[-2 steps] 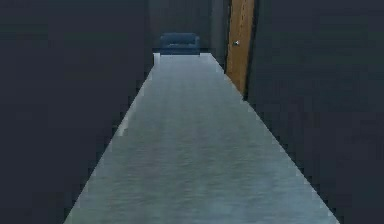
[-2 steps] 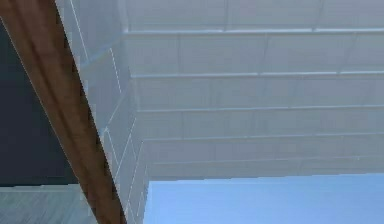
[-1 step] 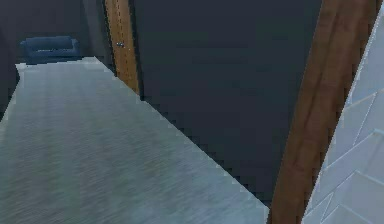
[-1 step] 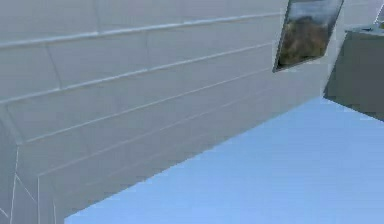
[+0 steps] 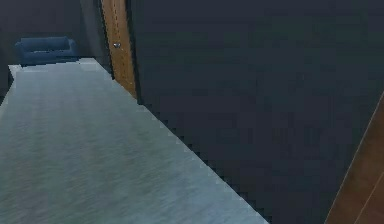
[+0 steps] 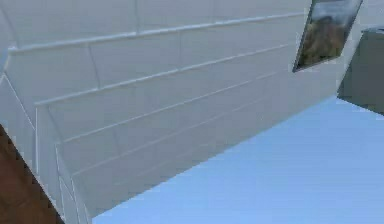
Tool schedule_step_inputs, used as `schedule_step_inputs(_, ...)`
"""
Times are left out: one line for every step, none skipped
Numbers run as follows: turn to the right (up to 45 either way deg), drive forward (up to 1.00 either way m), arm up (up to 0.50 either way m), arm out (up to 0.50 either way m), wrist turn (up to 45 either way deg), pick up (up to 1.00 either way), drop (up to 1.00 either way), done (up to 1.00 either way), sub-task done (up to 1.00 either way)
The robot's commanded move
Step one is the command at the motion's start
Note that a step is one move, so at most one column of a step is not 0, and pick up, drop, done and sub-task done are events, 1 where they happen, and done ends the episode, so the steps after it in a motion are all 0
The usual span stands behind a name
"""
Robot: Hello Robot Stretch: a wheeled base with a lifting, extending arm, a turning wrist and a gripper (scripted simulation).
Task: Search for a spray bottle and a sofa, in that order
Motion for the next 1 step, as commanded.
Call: schedule_step_inputs(-33.0,0.0,0.0,0.0,0.0,0.0,0.0,0.0,0.0)
